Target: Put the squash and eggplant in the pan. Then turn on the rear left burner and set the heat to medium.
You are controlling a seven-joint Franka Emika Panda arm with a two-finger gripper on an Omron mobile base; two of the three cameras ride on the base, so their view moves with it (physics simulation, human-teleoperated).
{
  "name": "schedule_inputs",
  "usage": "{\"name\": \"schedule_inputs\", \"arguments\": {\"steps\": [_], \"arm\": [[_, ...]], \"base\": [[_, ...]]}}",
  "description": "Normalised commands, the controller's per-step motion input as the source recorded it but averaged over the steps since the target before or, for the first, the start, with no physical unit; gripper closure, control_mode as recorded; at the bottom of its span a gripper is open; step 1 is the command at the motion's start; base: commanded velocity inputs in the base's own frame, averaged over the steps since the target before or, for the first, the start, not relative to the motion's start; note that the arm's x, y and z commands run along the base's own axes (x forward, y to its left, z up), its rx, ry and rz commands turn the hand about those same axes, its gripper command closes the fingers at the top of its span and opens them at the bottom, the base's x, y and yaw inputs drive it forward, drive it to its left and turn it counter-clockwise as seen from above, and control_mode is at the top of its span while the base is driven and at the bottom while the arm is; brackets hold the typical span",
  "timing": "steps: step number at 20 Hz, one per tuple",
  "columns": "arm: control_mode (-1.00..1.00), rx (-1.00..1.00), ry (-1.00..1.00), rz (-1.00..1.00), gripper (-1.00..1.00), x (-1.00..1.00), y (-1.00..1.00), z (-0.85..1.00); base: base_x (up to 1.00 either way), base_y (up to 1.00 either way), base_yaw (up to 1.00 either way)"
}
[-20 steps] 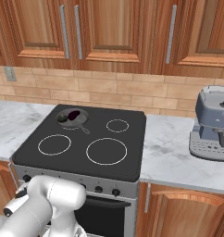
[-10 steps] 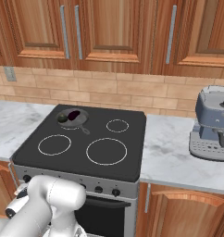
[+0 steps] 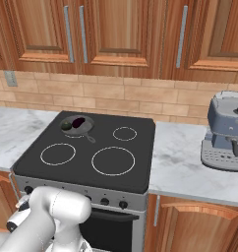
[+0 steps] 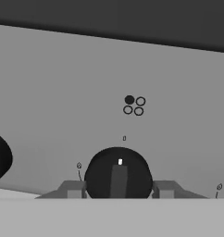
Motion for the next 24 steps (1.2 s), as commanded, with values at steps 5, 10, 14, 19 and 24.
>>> {"name": "schedule_inputs", "arguments": {"steps": [5, 10, 14, 19, 24], "arm": [[-1.0, 0.0, 0.0, 0.0, 1.0, 0.0, 0.0, 0.0], [-1.0, 0.0, 0.0, 0.0, 1.0, 0.0, 0.0, 0.0], [-1.0, 0.0, -0.03, 0.0, 1.0, 0.0, 0.0, -0.01], [-1.0, -0.15, -0.11, 0.0, 1.0, 0.0, 0.0, -0.02], [-1.0, -0.21, -0.09, 0.0, 1.0, 0.0, 0.0, 0.0]], "base": [[0.0, 0.0, 0.0], [0.0, 0.0, 0.0], [0.0, 0.0, 0.0], [0.0, 0.0, 0.0], [0.0, 0.0, 0.0]]}}
